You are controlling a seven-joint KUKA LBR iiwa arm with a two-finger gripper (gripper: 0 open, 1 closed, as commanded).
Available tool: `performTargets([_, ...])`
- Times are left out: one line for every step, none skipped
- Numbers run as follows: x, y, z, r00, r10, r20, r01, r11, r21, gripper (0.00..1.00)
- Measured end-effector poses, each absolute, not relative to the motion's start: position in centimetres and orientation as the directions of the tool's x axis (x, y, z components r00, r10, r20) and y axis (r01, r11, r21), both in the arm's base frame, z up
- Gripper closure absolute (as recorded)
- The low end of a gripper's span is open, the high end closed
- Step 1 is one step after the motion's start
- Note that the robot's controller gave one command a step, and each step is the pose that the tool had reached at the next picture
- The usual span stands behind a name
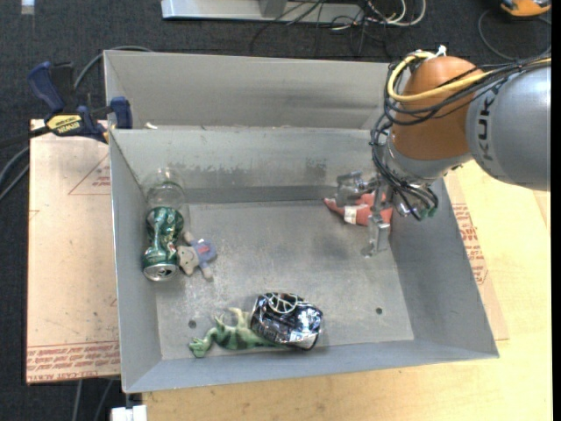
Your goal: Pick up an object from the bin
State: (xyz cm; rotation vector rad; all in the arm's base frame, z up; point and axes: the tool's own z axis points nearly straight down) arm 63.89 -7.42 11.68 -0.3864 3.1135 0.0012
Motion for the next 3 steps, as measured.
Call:
performTargets([64.0,-11.8,10.4,-0.944,0.330,-0.001,0.330,0.944,0.003,0.00])
performTargets([65.4,-13.9,7.4,-0.991,-0.132,-0.015,-0.132,0.991,0.003,0.00])
performTargets([63.8,-11.5,7.1,-0.878,0.479,-0.005,0.479,0.878,0.005,1.00])
